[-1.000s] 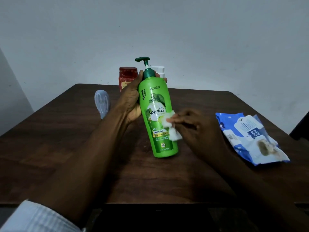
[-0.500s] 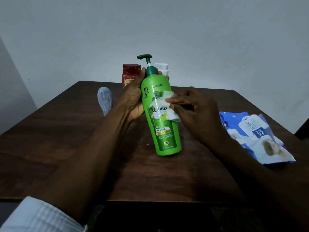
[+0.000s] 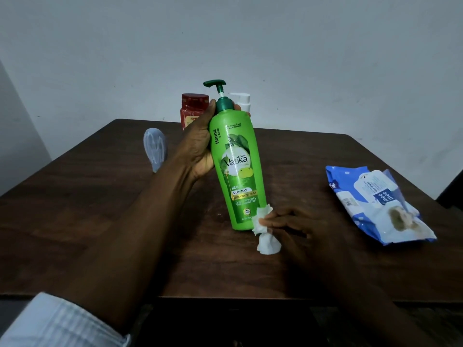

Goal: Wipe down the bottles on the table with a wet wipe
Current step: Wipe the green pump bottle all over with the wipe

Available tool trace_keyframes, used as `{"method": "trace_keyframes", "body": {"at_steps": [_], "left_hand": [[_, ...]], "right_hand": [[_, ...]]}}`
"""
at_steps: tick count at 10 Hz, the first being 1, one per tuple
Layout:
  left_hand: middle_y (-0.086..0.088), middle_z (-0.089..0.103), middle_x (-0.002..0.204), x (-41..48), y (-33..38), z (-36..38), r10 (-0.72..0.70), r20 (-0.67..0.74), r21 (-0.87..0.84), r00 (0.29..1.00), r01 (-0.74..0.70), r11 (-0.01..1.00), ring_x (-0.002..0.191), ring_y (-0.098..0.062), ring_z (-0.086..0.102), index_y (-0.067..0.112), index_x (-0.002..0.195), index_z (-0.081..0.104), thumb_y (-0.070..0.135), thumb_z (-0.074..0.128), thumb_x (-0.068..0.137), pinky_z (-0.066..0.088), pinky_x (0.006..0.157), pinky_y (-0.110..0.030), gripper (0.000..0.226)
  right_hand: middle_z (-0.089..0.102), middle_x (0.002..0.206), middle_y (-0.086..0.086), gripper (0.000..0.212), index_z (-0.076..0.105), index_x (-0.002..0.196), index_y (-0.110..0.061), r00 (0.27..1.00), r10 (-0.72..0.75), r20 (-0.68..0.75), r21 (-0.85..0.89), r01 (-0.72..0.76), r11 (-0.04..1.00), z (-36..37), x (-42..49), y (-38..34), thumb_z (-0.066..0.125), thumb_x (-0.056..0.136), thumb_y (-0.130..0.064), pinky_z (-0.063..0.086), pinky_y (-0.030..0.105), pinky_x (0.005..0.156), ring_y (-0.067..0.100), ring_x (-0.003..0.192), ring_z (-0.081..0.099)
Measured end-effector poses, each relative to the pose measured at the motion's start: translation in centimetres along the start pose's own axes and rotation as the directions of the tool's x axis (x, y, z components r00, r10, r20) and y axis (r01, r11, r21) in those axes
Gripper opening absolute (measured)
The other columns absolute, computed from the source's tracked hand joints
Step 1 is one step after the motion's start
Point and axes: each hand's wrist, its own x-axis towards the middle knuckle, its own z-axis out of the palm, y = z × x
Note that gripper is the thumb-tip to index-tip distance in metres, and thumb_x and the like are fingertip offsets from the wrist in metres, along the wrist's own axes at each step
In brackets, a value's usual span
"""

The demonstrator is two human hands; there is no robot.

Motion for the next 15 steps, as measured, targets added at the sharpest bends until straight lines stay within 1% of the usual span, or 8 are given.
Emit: {"method": "trace_keyframes", "body": {"at_steps": [1, 2, 5, 6, 8, 10, 12, 15], "left_hand": [[-0.009, 0.076, 0.088, -0.2, 0.1, 0.5, -0.033, -0.037, -0.012, 0.999, 0.033, 0.999, 0.093, -0.025, 0.071, 0.006, 0.101, 0.064, 0.034, 0.041, 0.106, 0.06, 0.08, -0.039, 0.037], [-0.009, 0.075, 0.089, -0.3, 0.0, 0.7, -0.008, -0.065, 0.05, 0.998, 0.011, 0.999, 0.094, -0.026, 0.072, 0.005, 0.103, 0.063, 0.035, 0.042, 0.105, 0.06, 0.079, -0.04, 0.036], [-0.015, 0.069, 0.103, 0.1, 0.1, 0.5, -0.017, -0.04, 0.078, 0.999, 0.02, 0.997, 0.095, -0.027, 0.07, 0.005, 0.104, 0.063, 0.037, 0.05, 0.1, 0.059, 0.08, -0.041, 0.036], [-0.013, 0.066, 0.106, -0.1, 0.2, 0.4, -0.015, -0.033, 0.06, 0.999, 0.016, 0.998, 0.094, -0.026, 0.071, 0.006, 0.106, 0.062, 0.037, 0.047, 0.102, 0.059, 0.079, -0.041, 0.035], [-0.008, 0.073, 0.095, -0.3, 0.1, 0.6, 0.002, -0.008, 0.059, 1.0, -0.002, 0.998, 0.094, -0.025, 0.07, 0.007, 0.102, 0.064, 0.036, 0.045, 0.104, 0.059, 0.08, -0.041, 0.035], [-0.014, 0.065, 0.112, -0.6, -0.2, 1.7, 0.003, 0.021, 0.085, 1.0, -0.005, 0.996, 0.111, -0.032, 0.061, 0.004, 0.116, 0.06, 0.037, 0.049, 0.102, 0.052, 0.1, -0.047, 0.037], [-0.014, 0.069, 0.1, -1.5, 0.0, 3.1, -0.008, 0.06, 0.207, 0.998, -0.005, 0.978, 0.091, -0.026, 0.068, 0.003, 0.117, 0.061, 0.037, 0.048, 0.103, 0.058, 0.084, -0.039, 0.039], [-0.011, 0.067, 0.102, -2.3, 0.8, 4.4, 0.021, 0.177, 0.335, 0.984, -0.081, 0.939, 0.089, -0.023, 0.065, 0.009, 0.113, 0.06, 0.023, 0.05, 0.103, 0.056, 0.085, -0.04, 0.02]], "right_hand": [[0.067, 0.108, -0.017, 0.022, 0.075, 0.105, -0.025, 0.997, 0.057, 0.055, -0.071, -0.053, 0.996, -0.1, -0.3, -0.1, 0.062, 0.092, -0.013, 0.05, 0.02, 0.086, -0.003, 0.1, 0.06], [0.065, 0.108, -0.013, 0.018, 0.074, 0.103, -0.024, 0.998, -0.007, 0.058, -0.059, 0.01, 0.998, 1.5, 1.0, -1.2, 0.057, 0.096, -0.022, 0.047, 0.011, 0.084, 0.0, 0.098, 0.059], [0.069, 0.098, -0.001, 0.033, 0.078, 0.09, -0.016, 0.973, -0.143, 0.183, -0.123, 0.167, 0.978, 2.6, 1.8, -3.8, 0.049, 0.094, -0.03, 0.057, 0.029, 0.077, 0.016, 0.095, 0.064], [0.063, 0.105, -0.019, 0.028, 0.071, 0.095, -0.037, 0.99, -0.062, 0.128, -0.043, 0.068, 0.997, 1.6, 0.8, -2.1, 0.049, 0.096, -0.054, 0.047, 0.014, 0.085, -0.008, 0.099, 0.059], [0.071, 0.101, -0.007, 0.025, 0.077, 0.093, -0.017, 0.986, 0.159, -0.051, 0.086, -0.155, 0.984, -0.2, 1.2, -1.4, 0.054, 0.088, -0.025, 0.041, 0.004, 0.092, -0.013, 0.102, 0.059], [0.071, 0.1, 0.0, 0.019, 0.078, 0.1, -0.015, 0.977, 0.144, -0.159, 0.056, -0.137, 0.989, -0.7, 6.1, -2.0, 0.068, 0.085, -0.011, 0.048, 0.011, 0.085, 0.002, 0.094, 0.065], [0.071, 0.091, 0.002, 0.014, 0.079, 0.096, -0.011, 0.938, 0.07, -0.34, 0.06, -0.052, 0.997, -2.0, 12.7, -2.6, 0.073, 0.085, -0.004, 0.055, 0.024, 0.078, 0.008, 0.088, 0.068], [0.073, 0.096, -0.004, 0.017, 0.077, 0.099, -0.012, 0.89, 0.093, -0.445, 0.059, -0.074, 0.996, -2.5, 13.7, -3.7, 0.067, 0.088, -0.003, 0.054, 0.016, 0.075, 0.003, 0.091, 0.067]]}}
